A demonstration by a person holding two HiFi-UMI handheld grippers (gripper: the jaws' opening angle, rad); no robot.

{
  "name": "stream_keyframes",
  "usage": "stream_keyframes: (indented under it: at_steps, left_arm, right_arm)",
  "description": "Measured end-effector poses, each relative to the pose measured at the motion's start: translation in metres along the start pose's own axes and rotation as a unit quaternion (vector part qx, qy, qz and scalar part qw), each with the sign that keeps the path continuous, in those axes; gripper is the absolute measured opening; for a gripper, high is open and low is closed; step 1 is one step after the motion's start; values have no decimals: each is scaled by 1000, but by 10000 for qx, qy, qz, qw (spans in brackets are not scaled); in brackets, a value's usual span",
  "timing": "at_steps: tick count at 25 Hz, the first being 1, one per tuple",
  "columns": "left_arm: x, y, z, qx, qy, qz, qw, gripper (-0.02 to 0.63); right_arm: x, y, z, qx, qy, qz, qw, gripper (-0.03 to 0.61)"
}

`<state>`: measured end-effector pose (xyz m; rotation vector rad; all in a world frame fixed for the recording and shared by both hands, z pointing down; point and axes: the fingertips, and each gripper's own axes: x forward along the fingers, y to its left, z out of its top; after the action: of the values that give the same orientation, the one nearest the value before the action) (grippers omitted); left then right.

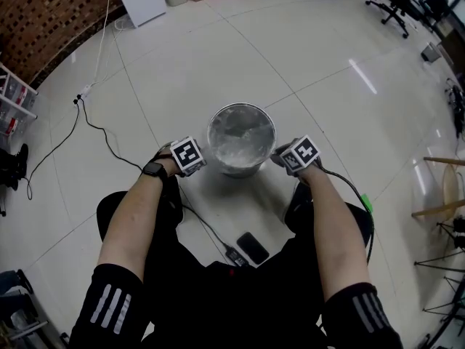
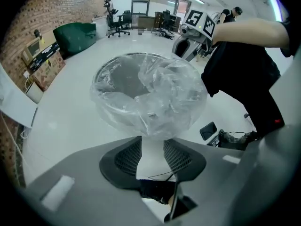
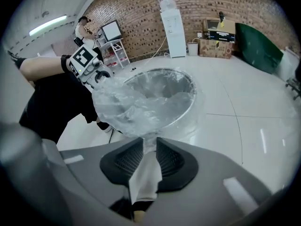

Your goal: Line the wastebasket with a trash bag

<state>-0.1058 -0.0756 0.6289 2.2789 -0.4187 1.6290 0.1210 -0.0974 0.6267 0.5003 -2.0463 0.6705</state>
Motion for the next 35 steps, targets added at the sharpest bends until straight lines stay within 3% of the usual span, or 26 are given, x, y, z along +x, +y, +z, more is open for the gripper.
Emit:
stream_keyframes:
  at_steps: [3,5,10,13,20,26,27,30,35]
  left_arm:
    - [6,3,1,-25,21,75,10000,64]
    - [6,6,4,-20,-30,180,9998,-6]
    - [8,-8,1,182,90,-52,9998,-6]
    - [-1,-18,0,70,8,-279,9996,-6]
    - [-15,-25,3,-44,-299,-460,9985,204]
    - [-13,-12,25,0,-609,17,9981,222]
    - [-12,-9,27,-10,-629,90,9980,208]
    - [-6,0,25,120,-461,309,9984,17]
    - [8,-32,7,236,32,-514,9984,-6]
  right_arm:
    - [8,2,-8,-44,192,47,9998,31]
    - [7,1,-11,-24,262,69,9996,17]
    - [2,1,-20,-160,610,25,9980,12]
    - [1,5,-27,-246,781,45,9966,12]
    - [-2,12,-20,-380,708,63,9967,11]
    - [-3,11,-19,-334,614,59,9975,11]
    - [-2,11,-19,-317,606,60,9976,11]
    - [-1,7,-20,-306,625,43,9976,11]
    - [-3,6,-25,-283,740,144,9967,11]
